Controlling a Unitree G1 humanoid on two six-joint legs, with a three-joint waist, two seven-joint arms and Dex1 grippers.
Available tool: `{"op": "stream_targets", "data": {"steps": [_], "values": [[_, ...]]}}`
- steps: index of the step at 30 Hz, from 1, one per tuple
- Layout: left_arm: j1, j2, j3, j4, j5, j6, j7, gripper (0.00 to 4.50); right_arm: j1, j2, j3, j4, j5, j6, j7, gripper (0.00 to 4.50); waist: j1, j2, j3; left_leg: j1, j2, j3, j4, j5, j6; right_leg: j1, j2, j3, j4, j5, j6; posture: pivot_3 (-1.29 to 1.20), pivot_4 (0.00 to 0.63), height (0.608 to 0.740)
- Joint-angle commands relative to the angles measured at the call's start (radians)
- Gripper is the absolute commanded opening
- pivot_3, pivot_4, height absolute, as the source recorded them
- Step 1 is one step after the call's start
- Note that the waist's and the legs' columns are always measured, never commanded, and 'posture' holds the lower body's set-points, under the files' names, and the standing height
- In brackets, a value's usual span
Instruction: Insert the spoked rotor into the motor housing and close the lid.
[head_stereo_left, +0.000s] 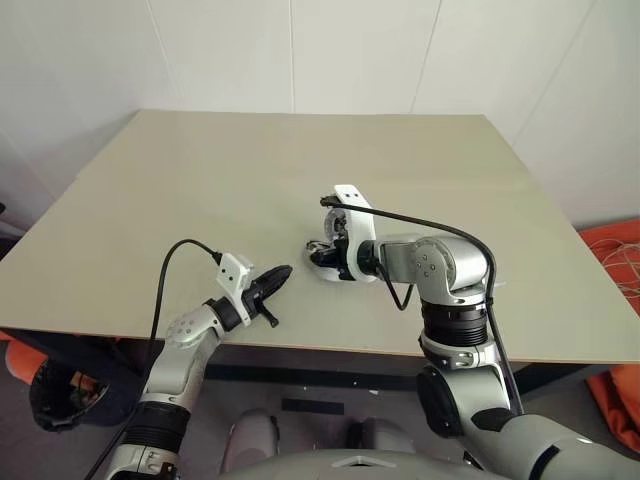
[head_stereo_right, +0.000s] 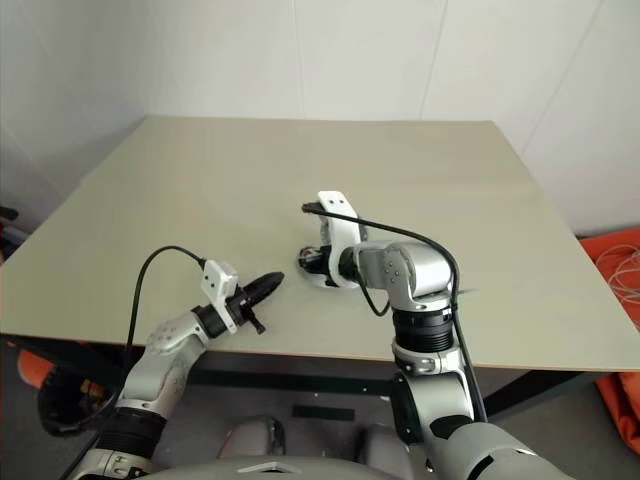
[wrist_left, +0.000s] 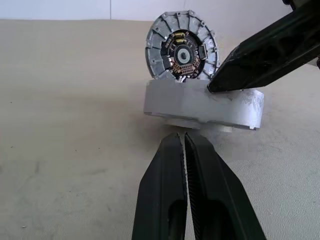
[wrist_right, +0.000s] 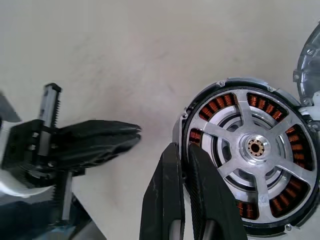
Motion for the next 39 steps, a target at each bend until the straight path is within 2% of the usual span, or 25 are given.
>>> {"op": "stream_targets", "data": {"steps": [1, 5, 12, 23, 39], "values": [[-0.005, 0.006, 0.007, -0.044, -0.011, -0.004, -0.002, 0.19, -0.056, 0.006, -0.037, -0.019, 0.067, 0.003, -0.006, 0.01, 0.001, 0.0, 0.0, -0.001, 0.0, 0.0, 0.0, 0.0, 0.0, 0.0, 0.0, 0.0, 0.0, 0.0, 0.0, 0.0, 0.0, 0.74], [-0.003, 0.003, 0.001, -0.048, -0.009, -0.002, 0.002, 0.19, -0.04, -0.037, 0.005, -0.015, 0.071, 0.003, -0.018, 0.01, 0.004, 0.0, 0.0, -0.002, -0.001, 0.0, 0.0, -0.001, 0.001, 0.0, 0.0, 0.0, -0.001, 0.0, 0.0, 0.0, 0.0, 0.74], [-0.016, -0.001, 0.001, -0.021, -0.005, -0.009, -0.004, 0.19, -0.001, -0.083, 0.061, -0.016, 0.064, -0.012, -0.027, 2.16, 0.002, 0.0, 0.0, 0.0, -0.001, 0.0, 0.0, 0.0, 0.0, 0.001, 0.0, 0.0, -0.001, 0.0, 0.0, 0.0, 0.0, 0.74], [-0.032, 0.006, 0.014, 0.06, -0.006, -0.055, -0.042, 0.19, 0.015, -0.134, 0.101, -0.063, 0.121, -0.046, 0.041, 2.16, 0.004, 0.0, 0.0, 0.0, -0.001, 0.0, 0.0, 0.0, 0.0, 0.001, 0.0, 0.0, -0.001, 0.0, 0.0, 0.0, 0.0, 0.74], [0.04, 0.086, 0.013, -0.011, -0.002, 0.037, -0.04, 0.19, 0.029, -0.094, 0.13, -0.013, 0.094, -0.129, 0.001, 2.16, 0.001, 0.0, 0.0, 0.0, -0.001, 0.0, 0.0, 0.0, 0.0, 0.001, 0.0, 0.0, 0.0, 0.0, 0.0, 0.0, 0.0, 0.74]]}}
